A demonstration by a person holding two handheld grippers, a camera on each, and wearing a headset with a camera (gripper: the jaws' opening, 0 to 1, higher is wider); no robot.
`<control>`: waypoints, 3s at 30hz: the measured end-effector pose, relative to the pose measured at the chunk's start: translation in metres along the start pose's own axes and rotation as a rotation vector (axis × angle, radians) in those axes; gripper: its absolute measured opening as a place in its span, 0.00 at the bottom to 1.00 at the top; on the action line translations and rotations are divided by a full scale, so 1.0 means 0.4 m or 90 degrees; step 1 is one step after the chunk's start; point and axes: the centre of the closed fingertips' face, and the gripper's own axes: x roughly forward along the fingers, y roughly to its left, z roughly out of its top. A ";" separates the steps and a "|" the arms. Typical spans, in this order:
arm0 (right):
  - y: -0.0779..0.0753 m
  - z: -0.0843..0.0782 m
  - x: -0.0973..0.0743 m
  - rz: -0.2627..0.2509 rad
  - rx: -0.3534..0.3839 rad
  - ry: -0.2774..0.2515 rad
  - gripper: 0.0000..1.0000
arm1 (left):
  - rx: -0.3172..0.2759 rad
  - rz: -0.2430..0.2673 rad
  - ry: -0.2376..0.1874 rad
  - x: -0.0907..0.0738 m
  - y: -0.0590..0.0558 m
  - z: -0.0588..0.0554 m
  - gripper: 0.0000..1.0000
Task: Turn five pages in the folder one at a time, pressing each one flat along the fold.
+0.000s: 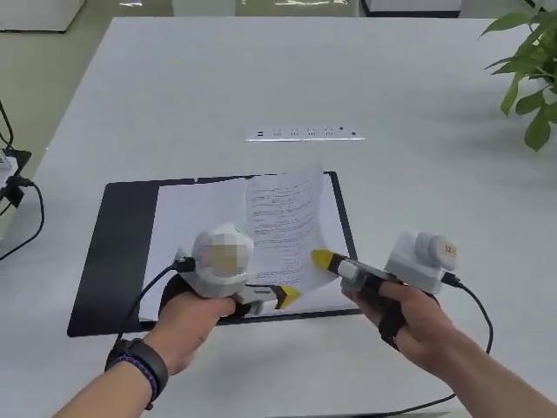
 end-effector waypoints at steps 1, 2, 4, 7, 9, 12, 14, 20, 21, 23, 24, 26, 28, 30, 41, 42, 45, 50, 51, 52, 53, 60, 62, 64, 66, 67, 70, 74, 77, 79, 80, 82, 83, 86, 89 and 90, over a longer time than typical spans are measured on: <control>0.004 -0.002 0.001 0.000 0.001 0.000 0.00 | 0.004 0.002 0.000 -0.006 0.001 -0.003 0.67; 0.009 -0.005 0.003 0.001 -0.001 0.000 0.00 | 0.007 0.003 0.000 -0.015 0.005 -0.009 0.67; 0.018 -0.012 0.006 0.003 -0.004 0.002 0.00 | 0.007 0.007 0.000 -0.031 0.012 -0.017 0.67; 0.029 -0.020 0.014 0.004 -0.006 0.004 0.00 | -0.003 0.016 -0.004 -0.051 0.030 -0.027 0.67; 0.043 -0.024 0.023 0.007 -0.009 0.005 0.00 | -0.010 0.021 -0.008 -0.064 0.041 -0.033 0.67; 0.061 -0.029 0.034 0.012 -0.013 0.006 0.00 | -0.012 0.027 -0.012 -0.080 0.052 -0.037 0.67; 0.075 -0.033 0.047 0.017 -0.014 0.010 0.00 | -0.015 0.032 -0.014 -0.093 0.060 -0.040 0.67; 0.114 -0.048 0.078 0.031 -0.024 0.021 0.00 | -0.027 0.048 -0.023 -0.132 0.093 -0.049 0.67; 0.120 -0.048 0.084 0.034 -0.022 0.020 0.00 | -0.028 0.050 -0.023 -0.137 0.097 -0.051 0.67; 0.133 -0.051 0.094 0.039 -0.024 0.020 0.00 | -0.028 0.054 -0.023 -0.148 0.110 -0.056 0.67; 0.138 -0.054 0.099 0.041 -0.025 0.022 0.00 | -0.031 0.060 -0.023 -0.157 0.121 -0.060 0.67; 0.145 -0.063 0.112 0.044 -0.028 0.032 0.00 | -0.036 0.068 -0.026 -0.172 0.137 -0.064 0.67; 0.152 -0.073 0.123 0.046 -0.031 0.041 0.00 | -0.038 0.074 -0.029 -0.186 0.150 -0.065 0.67; 0.160 -0.080 0.131 0.049 -0.034 0.047 0.00 | -0.039 0.084 -0.032 -0.204 0.166 -0.066 0.67; 0.201 -0.111 0.197 0.058 -0.049 0.079 0.00 | -0.064 0.118 -0.040 -0.282 0.219 -0.107 0.68; 0.203 -0.114 0.203 0.057 -0.049 0.081 0.00 | -0.066 0.120 -0.040 -0.287 0.222 -0.111 0.68; 0.215 -0.123 0.227 0.060 -0.047 0.087 0.00 | -0.073 0.127 -0.041 -0.309 0.232 -0.125 0.68; 0.237 -0.144 0.258 0.068 -0.055 0.106 0.00 | -0.080 0.137 -0.040 -0.334 0.249 -0.146 0.68; 0.239 -0.146 0.263 0.069 -0.055 0.107 0.00 | -0.082 0.139 -0.041 -0.337 0.252 -0.149 0.68; 0.239 -0.148 0.269 0.070 -0.055 0.110 0.00 | -0.084 0.141 -0.042 -0.343 0.256 -0.154 0.68; 0.242 -0.150 0.276 0.070 -0.054 0.112 0.00 | -0.087 0.143 -0.043 -0.349 0.258 -0.157 0.68; 0.265 -0.167 0.313 0.075 -0.055 0.128 0.00 | -0.097 0.149 -0.047 -0.371 0.273 -0.178 0.69; 0.271 -0.173 0.320 0.077 -0.055 0.130 0.00 | -0.101 0.150 -0.047 -0.374 0.276 -0.185 0.69; 0.277 -0.184 0.329 0.080 -0.057 0.136 0.00 | -0.104 0.149 -0.046 -0.376 0.276 -0.191 0.68; 0.281 -0.192 0.334 0.081 -0.056 0.140 0.00 | -0.105 0.149 -0.045 -0.377 0.278 -0.195 0.68; 0.285 -0.196 0.337 0.083 -0.056 0.142 0.00 | -0.107 0.149 -0.046 -0.378 0.280 -0.197 0.68; 0.288 -0.208 0.346 0.084 -0.059 0.151 0.00 | -0.112 0.150 -0.050 -0.381 0.283 -0.197 0.68; 0.290 -0.218 0.357 0.084 -0.057 0.158 0.00 | -0.115 0.151 -0.049 -0.381 0.290 -0.204 0.68; 0.287 -0.224 0.368 0.083 -0.054 0.162 0.00 | -0.116 0.152 -0.049 -0.383 0.292 -0.205 0.68; 0.289 -0.226 0.374 0.083 -0.048 0.161 0.00 | -0.116 0.153 -0.050 -0.385 0.294 -0.205 0.68; 0.290 -0.227 0.379 0.083 -0.046 0.161 0.00 | -0.116 0.154 -0.050 -0.386 0.297 -0.206 0.68; 0.287 -0.231 0.391 0.083 -0.045 0.164 0.00 | -0.120 0.156 -0.053 -0.388 0.300 -0.207 0.68; 0.288 -0.233 0.395 0.084 -0.044 0.164 0.00 | -0.121 0.155 -0.053 -0.388 0.300 -0.208 0.68; 0.291 -0.252 0.406 0.083 -0.039 0.175 0.00 | -0.123 0.155 -0.052 -0.388 0.301 -0.215 0.68; 0.290 -0.270 0.412 0.083 -0.039 0.183 0.00 | -0.128 0.155 -0.051 -0.386 0.302 -0.224 0.68; 0.289 -0.278 0.414 0.080 -0.034 0.188 0.00 | -0.129 0.154 -0.050 -0.385 0.302 -0.229 0.68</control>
